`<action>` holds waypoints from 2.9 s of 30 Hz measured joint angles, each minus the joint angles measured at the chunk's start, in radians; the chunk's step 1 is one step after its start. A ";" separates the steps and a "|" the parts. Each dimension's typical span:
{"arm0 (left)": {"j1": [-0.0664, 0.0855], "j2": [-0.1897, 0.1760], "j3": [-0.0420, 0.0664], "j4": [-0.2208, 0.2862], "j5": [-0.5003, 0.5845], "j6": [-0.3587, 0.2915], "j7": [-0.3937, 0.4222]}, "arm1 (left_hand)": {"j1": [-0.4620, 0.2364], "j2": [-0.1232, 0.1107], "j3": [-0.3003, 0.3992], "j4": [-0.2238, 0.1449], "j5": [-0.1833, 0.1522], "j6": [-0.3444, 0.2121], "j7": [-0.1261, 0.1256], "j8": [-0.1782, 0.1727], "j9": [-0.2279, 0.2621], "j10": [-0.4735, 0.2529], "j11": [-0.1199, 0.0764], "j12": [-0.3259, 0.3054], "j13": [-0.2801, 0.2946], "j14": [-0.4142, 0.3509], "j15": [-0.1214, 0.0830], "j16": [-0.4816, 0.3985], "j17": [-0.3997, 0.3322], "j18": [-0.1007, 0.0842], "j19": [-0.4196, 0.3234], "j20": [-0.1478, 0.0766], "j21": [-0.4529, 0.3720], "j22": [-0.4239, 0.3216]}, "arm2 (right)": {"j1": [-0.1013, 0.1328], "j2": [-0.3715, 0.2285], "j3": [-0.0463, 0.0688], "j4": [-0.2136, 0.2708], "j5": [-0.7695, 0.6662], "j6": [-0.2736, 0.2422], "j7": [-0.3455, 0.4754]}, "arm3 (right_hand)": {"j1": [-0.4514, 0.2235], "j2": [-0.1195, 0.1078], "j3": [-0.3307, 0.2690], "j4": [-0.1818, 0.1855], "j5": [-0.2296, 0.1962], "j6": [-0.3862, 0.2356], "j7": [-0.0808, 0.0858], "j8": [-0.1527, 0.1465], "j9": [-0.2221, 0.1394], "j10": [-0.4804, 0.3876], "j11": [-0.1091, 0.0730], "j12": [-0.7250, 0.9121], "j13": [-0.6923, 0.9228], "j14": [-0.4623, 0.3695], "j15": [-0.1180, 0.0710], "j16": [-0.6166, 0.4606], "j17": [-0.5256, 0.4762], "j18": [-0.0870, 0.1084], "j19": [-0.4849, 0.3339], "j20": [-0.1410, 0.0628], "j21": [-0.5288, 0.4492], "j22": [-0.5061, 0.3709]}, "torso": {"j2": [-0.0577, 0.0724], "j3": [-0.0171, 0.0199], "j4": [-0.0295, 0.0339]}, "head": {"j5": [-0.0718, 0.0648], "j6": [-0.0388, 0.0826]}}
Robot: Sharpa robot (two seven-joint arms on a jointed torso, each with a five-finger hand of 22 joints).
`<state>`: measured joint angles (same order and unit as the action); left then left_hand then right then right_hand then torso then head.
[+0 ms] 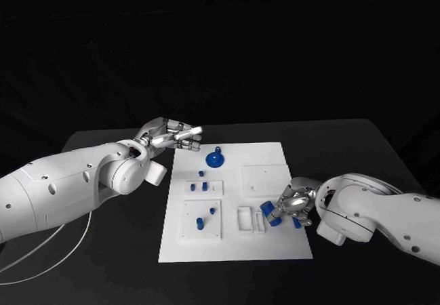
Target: Assemble the parts on the task board
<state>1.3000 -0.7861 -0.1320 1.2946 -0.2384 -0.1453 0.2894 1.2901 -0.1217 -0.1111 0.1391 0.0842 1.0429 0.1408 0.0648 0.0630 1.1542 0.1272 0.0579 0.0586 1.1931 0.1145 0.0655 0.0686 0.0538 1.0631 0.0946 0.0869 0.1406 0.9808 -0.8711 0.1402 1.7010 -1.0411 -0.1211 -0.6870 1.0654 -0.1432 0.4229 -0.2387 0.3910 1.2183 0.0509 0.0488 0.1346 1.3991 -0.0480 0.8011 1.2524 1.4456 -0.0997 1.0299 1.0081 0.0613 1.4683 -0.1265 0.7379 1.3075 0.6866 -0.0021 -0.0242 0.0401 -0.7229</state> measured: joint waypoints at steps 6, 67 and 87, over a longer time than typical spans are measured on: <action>0.000 0.000 0.000 -0.002 -0.003 0.001 -0.004 | 0.000 0.000 0.000 0.000 0.000 0.000 0.000 0.000 0.000 0.000 0.000 0.000 0.000 0.000 0.000 0.000 0.000 0.000 0.000 0.000 0.000 -0.001 | 0.008 -0.011 0.009 0.021 0.039 -0.027 -0.006 | -0.001 0.001 -0.002 -0.005 -0.001 0.001 -0.001 0.000 0.000 0.000 0.000 -0.004 -0.004 0.000 0.000 0.000 0.000 0.000 0.000 0.000 0.000 0.000 | 0.000 -0.0013 0.0000 | 0.002 0.000; 0.000 0.011 -0.004 -0.006 -0.017 0.017 -0.034 | 0.000 0.000 0.001 0.011 0.000 0.000 0.000 0.000 0.000 -0.006 0.001 0.000 0.000 -0.004 0.003 0.000 0.000 0.000 -0.004 0.004 0.004 -0.012 | 0.044 0.152 -0.045 -0.072 -0.013 0.088 -0.007 | -0.088 0.044 -0.141 0.359 -0.328 0.028 -0.024 0.015 0.002 0.033 -0.004 -0.011 -0.038 0.007 0.000 0.027 0.058 0.000 0.000 0.000 0.027 0.000 | 0.001 -0.0017 0.0019 | 0.020 -0.009; 0.000 0.008 -0.004 -0.006 -0.022 0.017 -0.040 | 0.000 0.000 0.004 0.013 0.000 0.000 0.000 0.000 0.000 -0.006 0.001 0.000 0.000 -0.007 0.000 0.000 0.000 0.000 -0.004 0.004 0.004 -0.013 | 0.041 0.130 -0.050 -0.043 -0.023 0.095 -0.012 | -0.062 0.091 -0.410 0.379 -0.341 0.025 -0.018 0.012 0.006 0.032 -0.004 -0.019 -0.034 0.007 0.000 0.027 0.074 0.000 0.000 0.000 0.035 0.001 | 0.002 0.0004 0.0007 | 0.025 -0.007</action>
<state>1.3002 -0.7776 -0.1361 1.2883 -0.2601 -0.1279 0.2496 1.2901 -0.1216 -0.1075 0.1524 0.0842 1.0429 0.1409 0.0648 0.0630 1.1481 0.1281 0.0579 0.0586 1.1859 0.1145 0.0656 0.0687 0.0538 1.0595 0.0981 0.0905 0.1272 1.0214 -0.7410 0.0903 1.6577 -1.0638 -0.0258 -0.6985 1.0034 -0.0523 0.0132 0.1402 0.0504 1.2435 0.0325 0.0608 0.1404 1.4310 -0.0522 0.7818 1.2185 1.4524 -0.0999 1.0572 1.0823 0.0609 1.4683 -0.1265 0.7730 1.3080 0.6883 -0.0017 -0.0235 0.0646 -0.7301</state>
